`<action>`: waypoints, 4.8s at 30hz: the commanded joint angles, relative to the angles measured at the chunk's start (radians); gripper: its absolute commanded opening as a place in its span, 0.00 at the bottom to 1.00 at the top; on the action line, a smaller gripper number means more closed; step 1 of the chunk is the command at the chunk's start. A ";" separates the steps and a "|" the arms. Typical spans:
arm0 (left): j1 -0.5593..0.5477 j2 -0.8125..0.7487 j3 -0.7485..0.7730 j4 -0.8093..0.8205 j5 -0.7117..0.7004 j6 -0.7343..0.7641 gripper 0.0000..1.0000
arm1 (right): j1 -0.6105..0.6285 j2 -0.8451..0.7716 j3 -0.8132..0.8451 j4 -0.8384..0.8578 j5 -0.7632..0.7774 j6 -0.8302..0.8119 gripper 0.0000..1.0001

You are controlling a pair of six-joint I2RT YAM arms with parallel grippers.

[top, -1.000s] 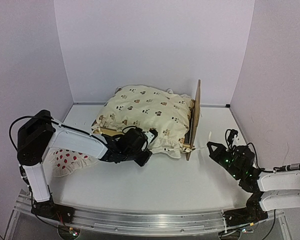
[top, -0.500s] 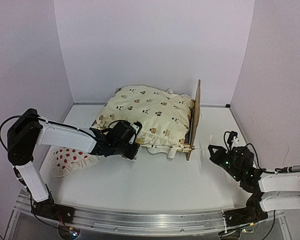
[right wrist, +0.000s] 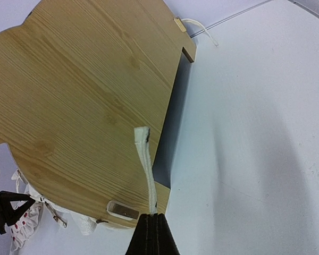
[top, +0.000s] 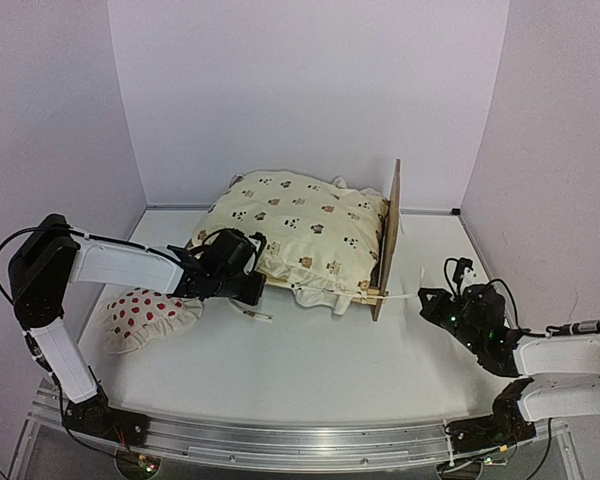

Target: Set up the pet bed

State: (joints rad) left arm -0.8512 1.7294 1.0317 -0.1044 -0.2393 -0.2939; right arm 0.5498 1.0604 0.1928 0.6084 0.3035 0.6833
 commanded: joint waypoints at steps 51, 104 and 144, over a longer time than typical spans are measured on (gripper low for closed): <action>-0.273 0.392 0.891 -0.112 0.188 0.206 0.90 | -0.107 -0.222 0.549 -0.923 0.017 -0.282 0.78; -0.544 0.846 1.301 0.292 0.047 0.177 0.14 | -0.107 -0.492 0.576 -1.160 0.130 -0.244 0.78; 0.048 -0.358 0.075 -0.565 -0.469 -0.386 0.95 | -0.104 0.069 1.081 -1.170 -0.544 -0.390 0.98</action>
State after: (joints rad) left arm -0.9505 1.4904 1.1656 -0.4696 -0.7272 -0.4546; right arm 0.4419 1.0524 1.1980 -0.5661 -0.0635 0.3182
